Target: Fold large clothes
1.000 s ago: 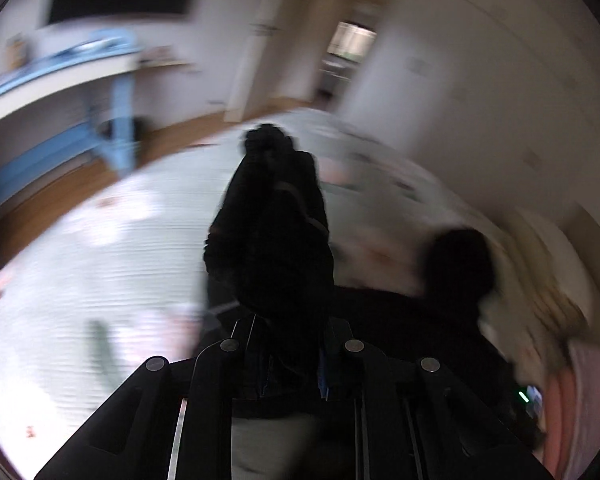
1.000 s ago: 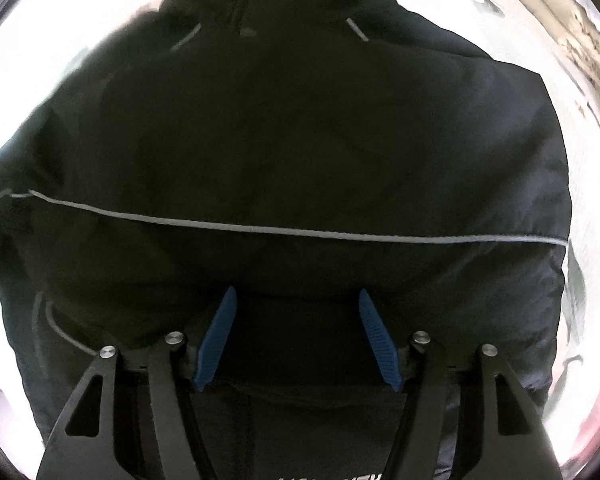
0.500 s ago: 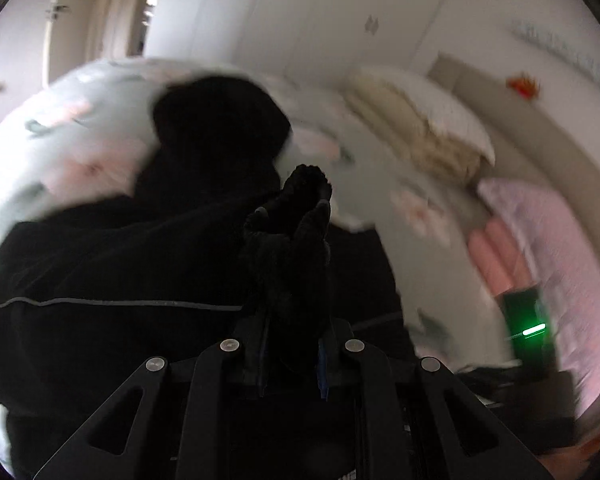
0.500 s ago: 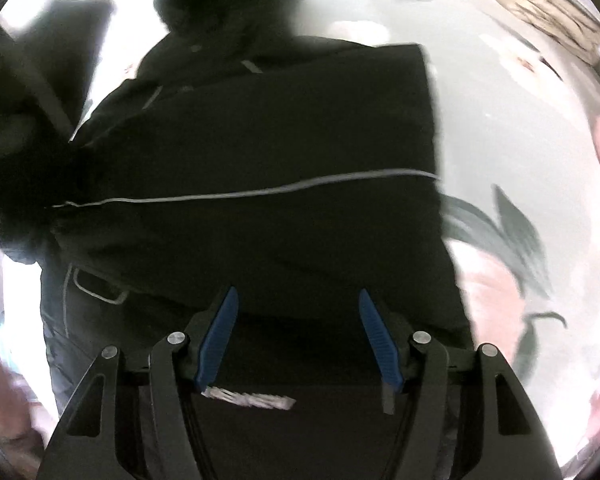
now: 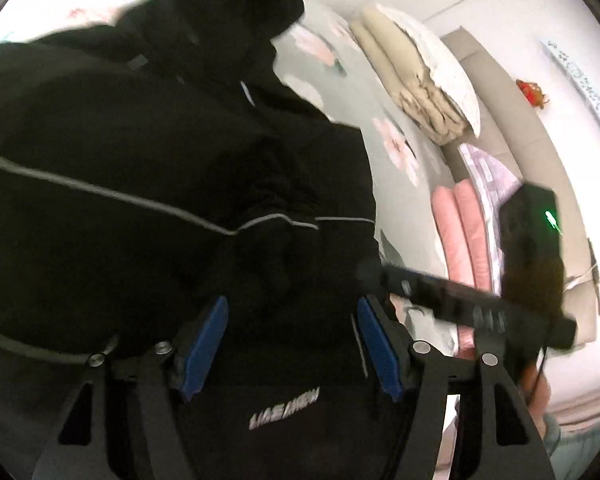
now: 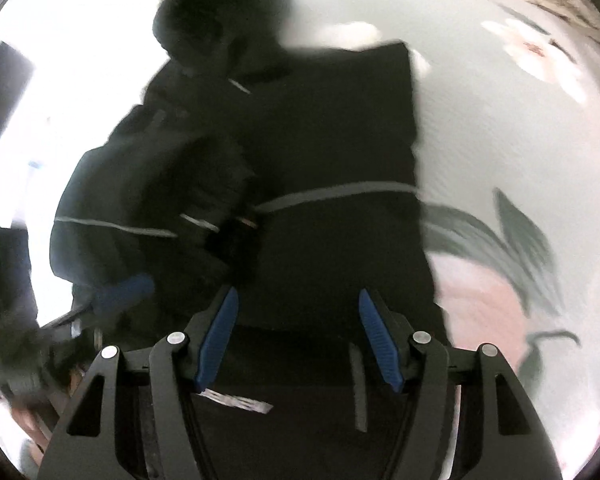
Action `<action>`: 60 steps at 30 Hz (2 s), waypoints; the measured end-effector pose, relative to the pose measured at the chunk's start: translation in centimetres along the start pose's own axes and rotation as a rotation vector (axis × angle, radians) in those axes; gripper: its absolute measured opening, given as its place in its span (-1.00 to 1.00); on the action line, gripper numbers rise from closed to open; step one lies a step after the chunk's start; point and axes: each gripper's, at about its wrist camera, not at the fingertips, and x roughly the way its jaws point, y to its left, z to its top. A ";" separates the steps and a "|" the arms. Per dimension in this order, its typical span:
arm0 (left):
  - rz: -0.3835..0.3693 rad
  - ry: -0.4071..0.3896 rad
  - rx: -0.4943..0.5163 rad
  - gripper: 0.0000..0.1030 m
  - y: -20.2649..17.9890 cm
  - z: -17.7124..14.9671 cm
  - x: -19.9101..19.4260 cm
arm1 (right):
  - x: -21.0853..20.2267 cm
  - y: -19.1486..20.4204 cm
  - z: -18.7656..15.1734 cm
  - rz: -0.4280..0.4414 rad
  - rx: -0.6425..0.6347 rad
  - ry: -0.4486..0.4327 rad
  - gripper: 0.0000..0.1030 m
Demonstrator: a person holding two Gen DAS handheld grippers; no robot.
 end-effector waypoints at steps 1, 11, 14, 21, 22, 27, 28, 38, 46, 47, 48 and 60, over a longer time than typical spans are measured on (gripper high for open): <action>0.020 -0.018 -0.008 0.36 0.3 -0.4 -1.3 | 0.0 0.9 0.6 0.032 0.001 0.002 0.34; 0.222 -0.172 -0.103 0.36 5.1 -0.3 -9.2 | 6.3 2.9 3.5 0.215 0.067 0.082 -0.38; 0.294 -0.232 -0.072 0.36 5.1 1.5 -10.8 | 4.8 4.1 3.7 0.158 0.005 0.038 -0.52; 0.424 -0.228 -0.057 0.36 7.9 6.0 -9.6 | -3.7 1.3 3.6 -0.022 -0.002 -0.124 -0.52; 0.468 -0.182 -0.077 0.36 9.4 6.5 -8.0 | -2.9 0.3 3.6 -0.030 0.022 -0.097 -0.52; 0.563 -0.103 -0.017 0.39 11.8 6.6 -3.7 | 3.2 -3.6 3.1 -0.096 0.069 -0.006 -0.49; 0.572 -0.097 -0.001 0.41 11.6 6.5 -3.6 | 3.9 -4.1 3.0 -0.085 0.097 -0.006 -0.49; 0.478 -0.187 0.072 0.42 7.7 8.5 -10.5 | -2.5 -2.3 3.9 -0.081 0.089 -0.075 -0.17; 0.456 -0.117 0.082 0.42 10.7 11.3 -7.0 | 0.3 2.6 5.0 -0.185 -0.043 -0.096 -0.17; 0.465 -0.087 0.080 0.42 11.5 11.3 -5.5 | 1.8 2.4 4.9 -0.226 -0.039 -0.066 -0.18; 0.470 -0.060 0.074 0.41 12.3 10.6 -4.5 | 3.1 2.0 4.7 -0.266 -0.032 -0.037 -0.23; 0.392 -0.121 0.154 0.42 10.6 12.9 -7.4 | 3.8 0.3 5.2 -0.261 0.038 0.038 -0.20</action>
